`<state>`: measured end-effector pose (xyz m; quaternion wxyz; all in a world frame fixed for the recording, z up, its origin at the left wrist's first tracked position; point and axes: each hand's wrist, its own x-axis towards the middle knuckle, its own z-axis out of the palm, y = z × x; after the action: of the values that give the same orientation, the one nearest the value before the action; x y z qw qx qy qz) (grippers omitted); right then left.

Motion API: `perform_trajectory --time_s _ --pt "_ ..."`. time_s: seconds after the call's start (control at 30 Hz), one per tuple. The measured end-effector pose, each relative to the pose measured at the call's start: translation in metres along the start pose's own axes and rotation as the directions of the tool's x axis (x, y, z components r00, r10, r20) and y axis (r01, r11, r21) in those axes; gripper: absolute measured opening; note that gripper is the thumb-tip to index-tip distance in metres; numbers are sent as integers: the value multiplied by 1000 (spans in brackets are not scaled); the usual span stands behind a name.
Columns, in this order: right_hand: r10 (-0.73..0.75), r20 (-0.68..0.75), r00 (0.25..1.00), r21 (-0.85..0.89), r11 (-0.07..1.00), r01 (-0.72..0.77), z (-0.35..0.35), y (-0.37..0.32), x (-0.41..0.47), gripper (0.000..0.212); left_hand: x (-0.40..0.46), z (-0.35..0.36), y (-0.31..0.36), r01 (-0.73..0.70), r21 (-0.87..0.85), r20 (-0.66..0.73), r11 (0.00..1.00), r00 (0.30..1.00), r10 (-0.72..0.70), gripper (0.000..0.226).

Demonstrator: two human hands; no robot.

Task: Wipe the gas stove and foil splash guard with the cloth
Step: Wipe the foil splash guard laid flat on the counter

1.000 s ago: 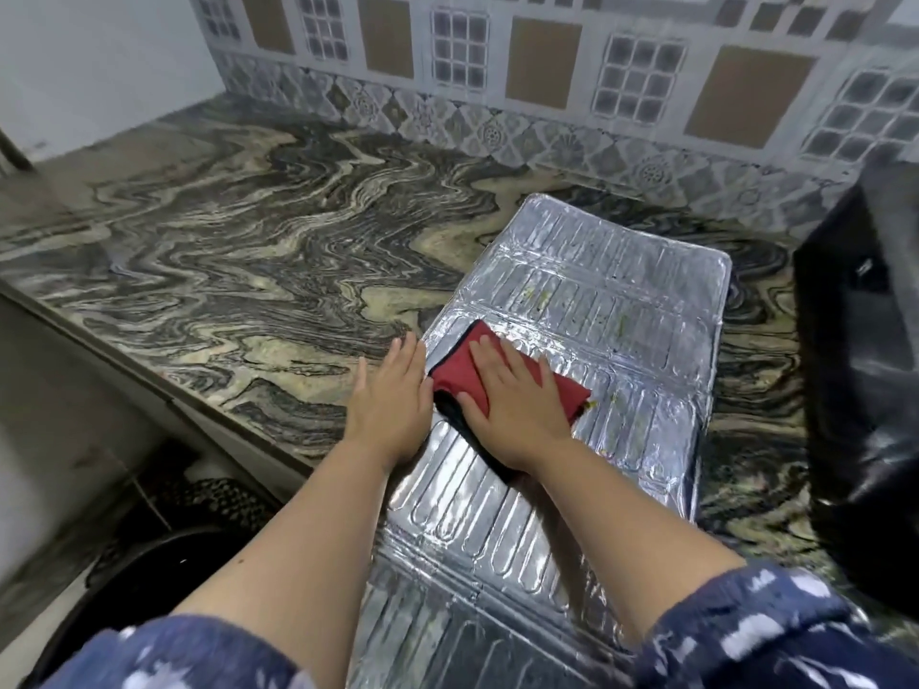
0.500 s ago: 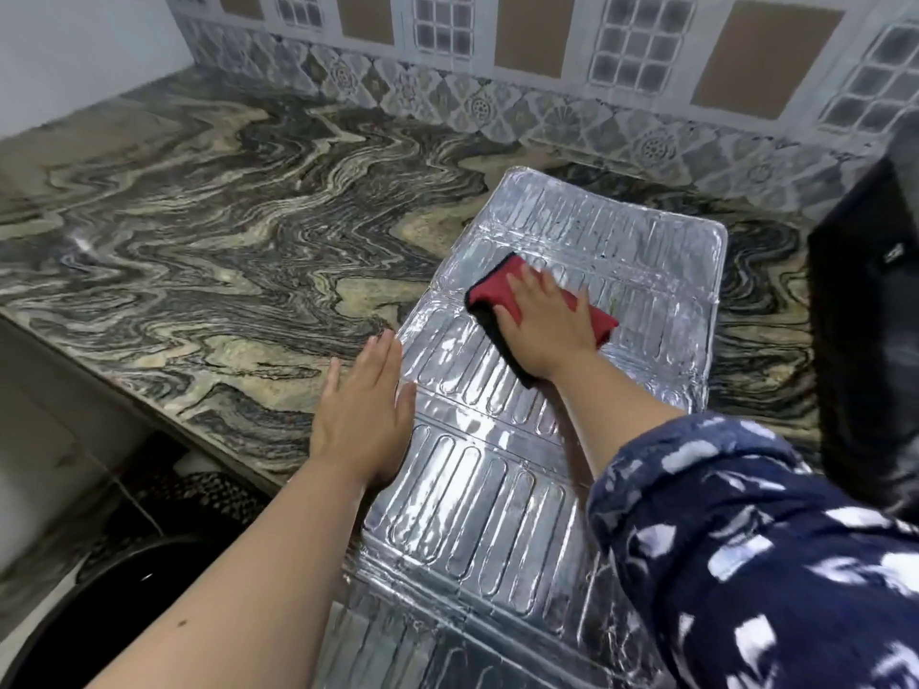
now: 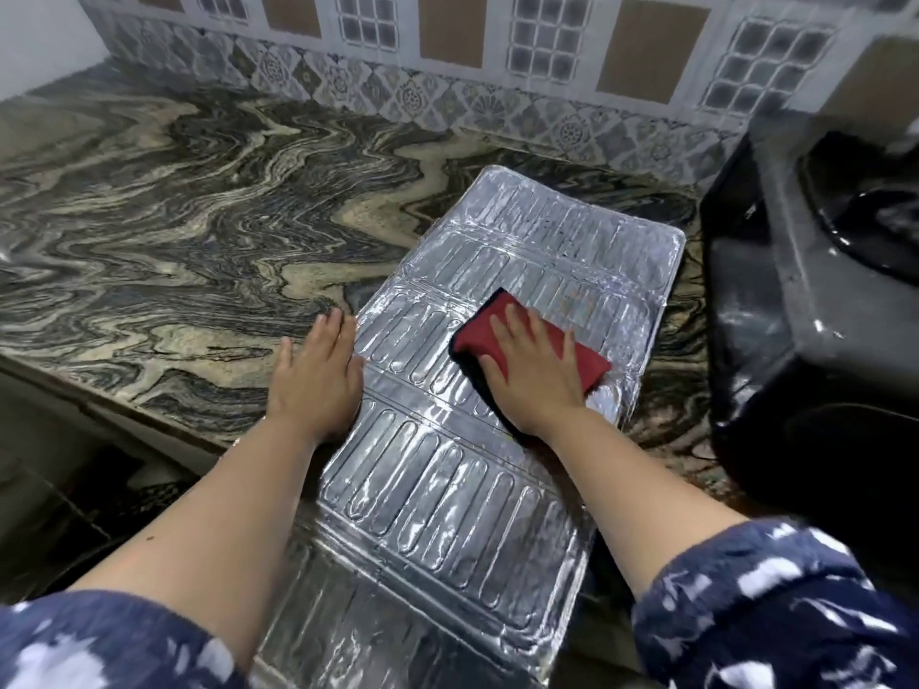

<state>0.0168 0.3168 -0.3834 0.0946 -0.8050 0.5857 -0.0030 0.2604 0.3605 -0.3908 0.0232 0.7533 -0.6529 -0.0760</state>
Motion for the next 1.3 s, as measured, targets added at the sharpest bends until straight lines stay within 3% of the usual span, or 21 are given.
perform_trajectory --time_s 0.17,0.23,0.33,0.47,0.93,1.03,1.17,1.3 --pt "-136 24 990 5 991 136 -4 -18 -20 52 5 -10 19 78 -64 -37 995 996 -81 61" --pt "-163 -11 987 -56 985 162 -8 -17 -28 52 13 -10 35 41 -66 -89 997 995 -47 63" --pt "-194 -47 980 -97 977 188 -4 -17 -45 55 30 -5 52 -10 -67 -40 998 999 8 58" --pt "-129 -10 992 -11 992 129 12 -15 -55 63 37 6 52 -3 -34 -33 999 999 2 59" --pt "138 -50 989 -108 984 -143 -3 48 23 67 37 11 47 -43 15 -63 999 997 44 62" --pt "80 -98 992 -120 989 -92 1 39 14 67 32 10 43 -47 15 -65 999 997 48 62" --pt "-53 -97 994 27 998 55 2 14 -8 58 6 9 23 -21 2 -60 1000 998 21 62" --pt "-163 -26 986 1 987 163 8 -9 -27 57 -19 1 5 41 -21 -36 999 998 -42 61"
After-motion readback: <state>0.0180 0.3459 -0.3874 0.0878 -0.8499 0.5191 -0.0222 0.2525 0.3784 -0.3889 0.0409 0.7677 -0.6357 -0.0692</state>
